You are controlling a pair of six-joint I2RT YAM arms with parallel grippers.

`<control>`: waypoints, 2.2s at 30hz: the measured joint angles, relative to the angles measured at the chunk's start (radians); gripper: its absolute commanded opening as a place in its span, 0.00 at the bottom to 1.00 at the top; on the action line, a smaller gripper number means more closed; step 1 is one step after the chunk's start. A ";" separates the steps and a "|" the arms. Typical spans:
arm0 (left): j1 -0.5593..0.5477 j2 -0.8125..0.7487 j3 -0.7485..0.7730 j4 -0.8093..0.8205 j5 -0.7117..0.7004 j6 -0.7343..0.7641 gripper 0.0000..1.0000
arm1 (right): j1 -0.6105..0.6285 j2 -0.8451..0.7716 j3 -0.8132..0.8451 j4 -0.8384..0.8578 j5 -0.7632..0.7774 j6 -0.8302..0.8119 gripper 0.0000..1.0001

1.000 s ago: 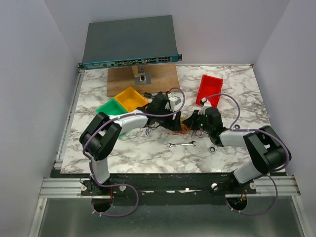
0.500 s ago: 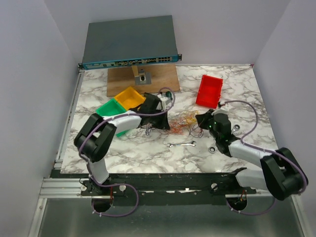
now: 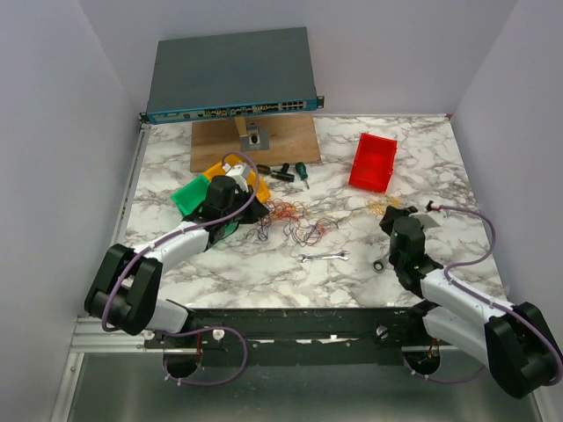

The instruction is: Untangle the cables

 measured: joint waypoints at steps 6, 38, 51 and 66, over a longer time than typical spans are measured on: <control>-0.006 0.013 0.014 0.034 0.023 0.008 0.02 | 0.000 0.068 -0.002 0.159 -0.311 -0.169 0.04; -0.281 0.286 0.342 -0.019 0.221 0.161 0.66 | 0.000 0.404 0.159 0.172 -0.713 -0.273 0.58; -0.323 0.546 0.610 -0.300 0.212 0.198 0.19 | 0.000 0.544 0.224 0.135 -0.806 -0.240 0.01; -0.234 0.389 0.398 -0.239 0.177 0.150 0.00 | 0.000 0.055 -0.061 0.307 -0.740 -0.238 0.01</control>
